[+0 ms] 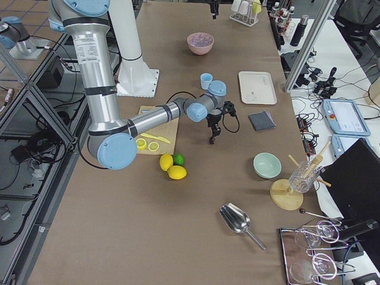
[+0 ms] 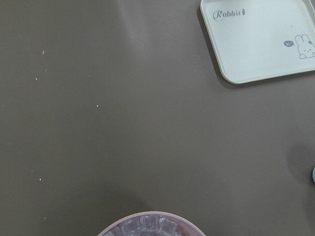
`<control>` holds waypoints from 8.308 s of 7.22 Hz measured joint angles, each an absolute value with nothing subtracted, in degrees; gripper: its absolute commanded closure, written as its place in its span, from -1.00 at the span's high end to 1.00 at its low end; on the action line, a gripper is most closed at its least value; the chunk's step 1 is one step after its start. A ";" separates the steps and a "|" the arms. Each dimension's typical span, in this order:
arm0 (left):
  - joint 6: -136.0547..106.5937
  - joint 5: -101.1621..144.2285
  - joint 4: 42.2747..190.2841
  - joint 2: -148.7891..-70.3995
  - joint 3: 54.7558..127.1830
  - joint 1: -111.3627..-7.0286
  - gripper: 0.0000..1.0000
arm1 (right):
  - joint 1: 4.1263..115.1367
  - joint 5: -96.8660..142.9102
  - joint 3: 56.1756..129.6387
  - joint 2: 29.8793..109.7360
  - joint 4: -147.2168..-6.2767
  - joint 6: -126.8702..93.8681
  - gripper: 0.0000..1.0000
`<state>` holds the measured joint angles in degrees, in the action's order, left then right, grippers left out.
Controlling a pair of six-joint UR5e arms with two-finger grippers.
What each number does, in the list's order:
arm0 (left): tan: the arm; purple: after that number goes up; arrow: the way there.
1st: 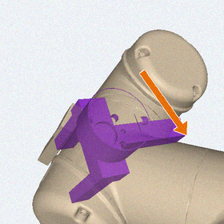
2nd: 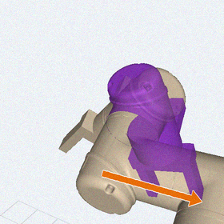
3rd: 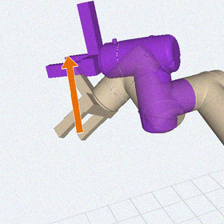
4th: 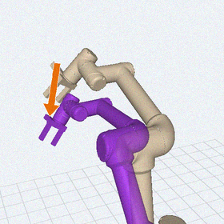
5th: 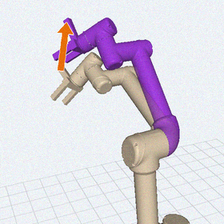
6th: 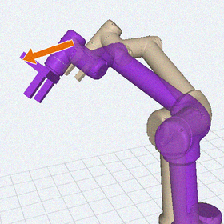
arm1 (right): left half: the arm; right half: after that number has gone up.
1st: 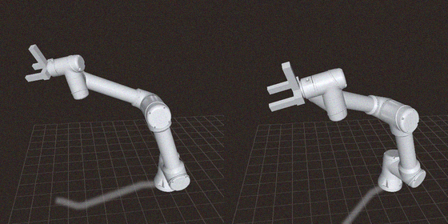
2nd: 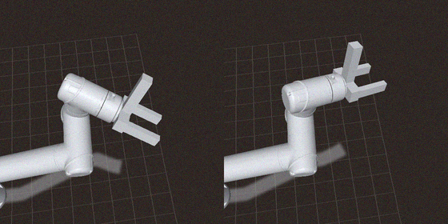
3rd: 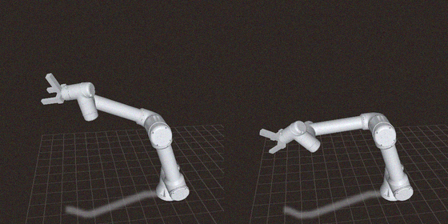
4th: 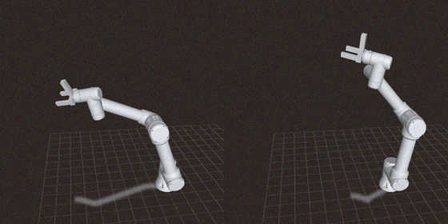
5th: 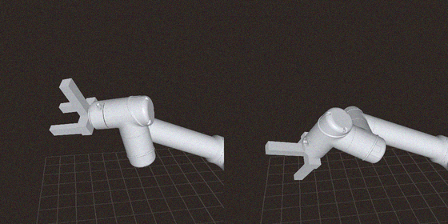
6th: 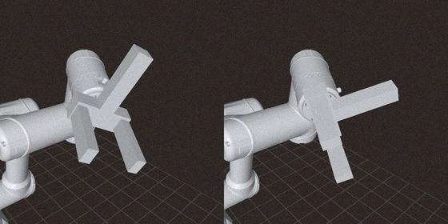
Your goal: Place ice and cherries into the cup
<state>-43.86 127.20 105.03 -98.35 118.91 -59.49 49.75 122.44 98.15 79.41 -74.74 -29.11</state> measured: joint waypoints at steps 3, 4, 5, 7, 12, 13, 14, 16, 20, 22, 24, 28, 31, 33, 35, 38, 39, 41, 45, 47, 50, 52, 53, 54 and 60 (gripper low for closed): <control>-43.88 127.10 105.03 -98.35 119.13 -59.57 0.94 | 49.16 121.96 96.53 79.03 -74.60 -29.06 -0.46; -43.86 127.07 105.03 -98.35 119.16 -59.67 0.94 | 49.00 121.92 96.39 78.95 -74.60 -29.07 -0.77; -43.86 127.03 105.05 -98.35 119.16 -59.77 0.94 | 48.86 121.93 96.33 78.86 -74.63 -29.07 -0.97; -43.86 127.01 105.11 -98.17 119.10 -59.87 0.94 | 48.80 121.98 96.15 78.77 -74.62 -28.90 -1.00; -43.84 126.94 105.12 -97.98 119.23 -60.02 0.94 | 48.89 122.64 98.03 77.90 -75.02 -30.39 -1.00; -43.32 127.05 105.10 -97.91 119.32 -60.46 0.94 | 48.77 123.16 99.98 75.86 -76.09 -34.04 -1.00; -40.81 127.29 105.08 -96.80 119.34 -61.68 0.94 | 47.51 123.28 102.47 73.19 -77.32 -40.03 -1.00; -27.25 129.20 105.05 -91.17 118.25 -67.41 0.94 | 41.03 119.96 105.39 66.29 -78.42 -55.80 -1.00; -12.80 133.58 105.18 -86.16 113.58 -74.22 0.94 | 29.29 107.60 105.37 52.59 -86.06 -69.42 -1.00; -12.44 133.67 105.40 -85.02 113.32 -74.39 0.94 | 27.34 104.37 104.63 51.19 -86.84 -69.90 -1.00; -12.40 133.62 105.53 -84.27 113.62 -74.49 0.94 | 27.39 103.07 102.47 49.33 -86.70 -69.43 -1.00; -12.39 133.25 105.50 -84.42 113.22 -74.53 0.94 | 29.54 102.90 97.65 47.27 -84.99 -68.51 1.00; -12.25 133.27 105.36 -84.90 111.70 -74.51 0.94 | 29.97 103.36 96.12 48.46 -81.29 -68.88 1.00; -11.06 133.08 104.50 -85.23 109.65 -75.81 0.94 | 36.70 109.81 101.23 54.47 -82.50 -65.19 1.00; -4.63 133.15 98.29 -87.45 106.40 -82.43 0.94 | 49.63 121.30 105.92 67.15 -82.95 -48.62 1.00; 1.75 131.31 87.42 -87.92 104.53 -87.51 0.94 | 73.56 133.83 103.41 81.21 -86.45 -13.90 1.00; 3.27 130.81 86.80 -86.98 104.12 -88.19 0.94 | 80.31 134.44 101.63 83.15 -91.13 -1.36 1.00; 8.62 128.83 86.35 -86.12 103.75 -89.37 0.95 | 89.37 132.59 97.07 83.93 -98.26 16.82 1.00; 5.32 131.73 82.31 -85.78 106.28 -91.90 0.95 | 93.95 131.19 91.87 86.81 -99.08 25.04 1.00; 5.08 132.57 82.45 -84.78 106.19 -91.99 0.95 | 94.02 131.17 92.01 88.24 -98.05 25.26 1.00; 4.97 132.75 82.60 -83.69 106.27 -92.02 0.95 | 94.04 131.30 92.59 88.81 -97.79 25.29 1.00; 4.99 132.74 82.67 -83.64 106.07 -92.02 0.95 | 94.04 131.37 92.70 88.82 -97.79 25.24 1.00; 5.04 132.75 82.69 -83.61 106.04 -92.02 0.95 | 94.04 131.38 92.72 88.75 -97.76 25.21 1.00; 5.08 132.75 82.70 -83.60 106.03 -92.02 0.95 | 94.04 131.45 92.78 88.62 -97.76 25.11 1.00; 5.27 132.80 82.69 -83.56 105.14 -92.32 0.95 | 93.86 132.75 94.50 88.69 -97.91 24.28 1.00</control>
<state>5.27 132.80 82.69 -83.56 105.14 -92.32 93.86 132.75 94.50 88.69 -97.91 24.28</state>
